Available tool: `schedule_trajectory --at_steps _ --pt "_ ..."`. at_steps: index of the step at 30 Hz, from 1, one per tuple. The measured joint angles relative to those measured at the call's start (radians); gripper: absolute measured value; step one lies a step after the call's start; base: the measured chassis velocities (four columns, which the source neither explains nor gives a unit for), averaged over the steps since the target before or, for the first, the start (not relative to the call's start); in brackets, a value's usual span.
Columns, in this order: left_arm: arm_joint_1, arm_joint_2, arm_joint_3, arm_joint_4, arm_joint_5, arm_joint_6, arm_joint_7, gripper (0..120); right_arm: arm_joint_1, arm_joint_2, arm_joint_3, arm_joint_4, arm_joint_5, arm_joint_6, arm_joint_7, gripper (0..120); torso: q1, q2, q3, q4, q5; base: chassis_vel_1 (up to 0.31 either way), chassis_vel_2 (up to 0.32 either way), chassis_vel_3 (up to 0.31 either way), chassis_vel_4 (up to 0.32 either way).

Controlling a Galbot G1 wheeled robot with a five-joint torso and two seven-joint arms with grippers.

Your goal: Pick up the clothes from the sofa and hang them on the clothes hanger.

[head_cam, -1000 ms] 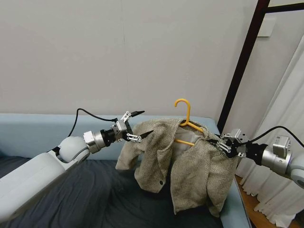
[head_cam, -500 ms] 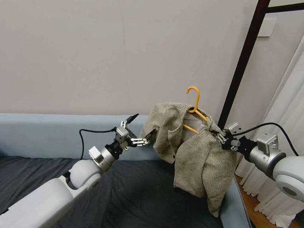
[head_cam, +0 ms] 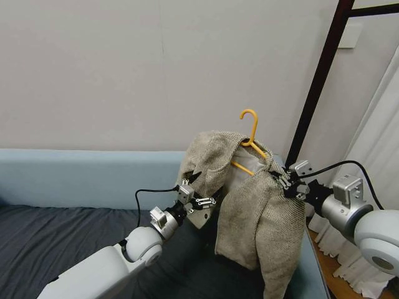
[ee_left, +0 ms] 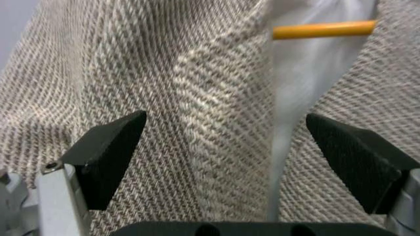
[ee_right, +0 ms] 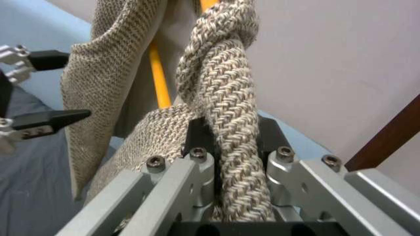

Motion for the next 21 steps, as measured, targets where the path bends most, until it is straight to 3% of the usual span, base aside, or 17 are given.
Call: schedule_trajectory --at_steps 5,21 --pt "-0.003 -0.023 0.003 0.023 0.005 0.001 -0.006 88 -0.004 0.005 -0.001 0.007 -0.001 -0.001 0.005 8 0.000 0.000 0.000 0.0002 -0.0001 0.000 0.000 0.000 0.000" --pt "-0.018 -0.046 0.020 0.030 0.004 -0.009 -0.008 29 -0.006 0.007 -0.009 0.016 0.005 -0.009 0.021 8 0.000 0.000 0.000 0.0001 0.0000 0.000 0.000 0.000 0.000"
